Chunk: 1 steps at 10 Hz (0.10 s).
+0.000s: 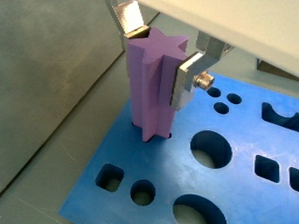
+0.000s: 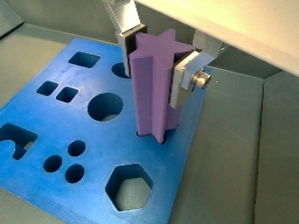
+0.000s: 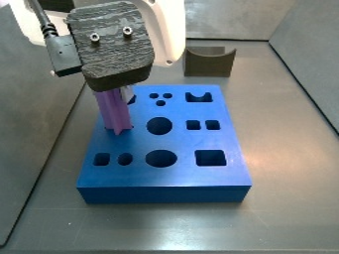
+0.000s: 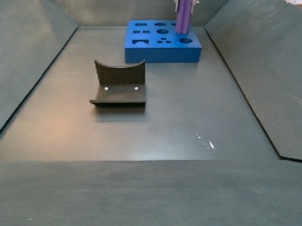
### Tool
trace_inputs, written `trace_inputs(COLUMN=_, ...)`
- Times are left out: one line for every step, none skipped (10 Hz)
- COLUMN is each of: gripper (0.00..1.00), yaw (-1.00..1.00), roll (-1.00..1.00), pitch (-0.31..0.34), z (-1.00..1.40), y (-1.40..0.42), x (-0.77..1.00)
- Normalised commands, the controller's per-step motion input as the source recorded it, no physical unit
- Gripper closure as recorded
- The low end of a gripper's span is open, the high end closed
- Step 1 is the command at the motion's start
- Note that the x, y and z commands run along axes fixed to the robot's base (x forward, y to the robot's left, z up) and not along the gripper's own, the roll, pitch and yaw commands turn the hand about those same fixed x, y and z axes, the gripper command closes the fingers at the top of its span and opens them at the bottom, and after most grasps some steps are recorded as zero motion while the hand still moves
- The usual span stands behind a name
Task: Insert the star object.
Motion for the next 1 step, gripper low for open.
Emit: trace_inputs(gripper=1.0, yaw=0.0, roll=0.0, pitch=0.0, z=0.0, y=0.0, x=0.0)
